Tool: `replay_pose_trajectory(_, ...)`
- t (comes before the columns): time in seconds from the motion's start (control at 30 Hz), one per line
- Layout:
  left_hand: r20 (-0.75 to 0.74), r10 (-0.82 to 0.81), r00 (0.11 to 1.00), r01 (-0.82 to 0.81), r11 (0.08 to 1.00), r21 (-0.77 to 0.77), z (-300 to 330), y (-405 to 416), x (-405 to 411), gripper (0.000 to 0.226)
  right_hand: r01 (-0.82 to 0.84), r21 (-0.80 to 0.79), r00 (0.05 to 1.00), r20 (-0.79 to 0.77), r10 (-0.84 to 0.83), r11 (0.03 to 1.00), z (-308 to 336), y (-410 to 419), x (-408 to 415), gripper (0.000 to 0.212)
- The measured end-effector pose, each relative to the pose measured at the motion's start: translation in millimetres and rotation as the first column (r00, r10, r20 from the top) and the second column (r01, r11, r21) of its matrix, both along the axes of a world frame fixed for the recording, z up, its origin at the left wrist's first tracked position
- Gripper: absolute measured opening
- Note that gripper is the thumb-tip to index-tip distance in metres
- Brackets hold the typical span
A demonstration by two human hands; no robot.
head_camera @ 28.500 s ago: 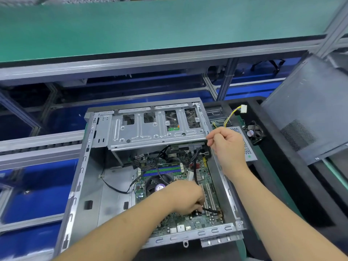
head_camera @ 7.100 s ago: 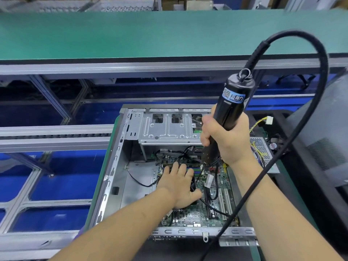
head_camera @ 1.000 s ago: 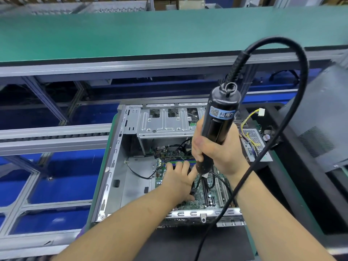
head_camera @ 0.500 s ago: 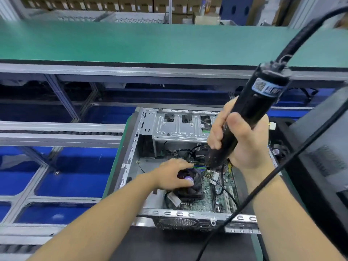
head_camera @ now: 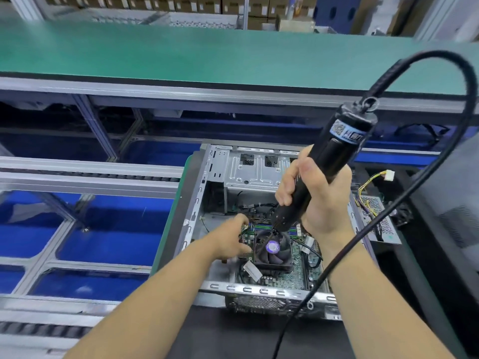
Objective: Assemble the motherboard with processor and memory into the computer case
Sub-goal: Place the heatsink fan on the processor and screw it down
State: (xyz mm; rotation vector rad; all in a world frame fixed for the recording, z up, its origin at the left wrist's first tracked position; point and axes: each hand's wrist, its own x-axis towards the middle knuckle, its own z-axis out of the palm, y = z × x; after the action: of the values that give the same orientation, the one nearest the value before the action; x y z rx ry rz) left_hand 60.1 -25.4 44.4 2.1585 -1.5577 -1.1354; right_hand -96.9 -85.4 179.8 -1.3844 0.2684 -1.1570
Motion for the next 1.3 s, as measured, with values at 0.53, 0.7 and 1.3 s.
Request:
replay_pose_trajectory(0.53,-0.277,-0.039,0.960,0.167,0.876,0.453,7.6,8.7,-9.8,0.011,0.032,0.056,0.997,-0.073,-0.028,0.998,-23.0,-4.5,20.0,0.023)
replay_pose_trajectory(0.7,0.013,-0.414,0.910,0.348,0.781,0.518,4.2,7.4,-23.8,0.027,0.015,0.067,0.997,-0.079,-0.010,0.998,-21.6,-3.3,22.5,0.023)
replay_pose_trajectory(1.3,-0.052,-0.118,0.992,0.108,0.981,-0.164,-5.8,2.3,-12.6,0.084,-0.232,-0.005,0.948,-0.224,0.226,0.973,-20.1,-0.1,37.4,0.034)
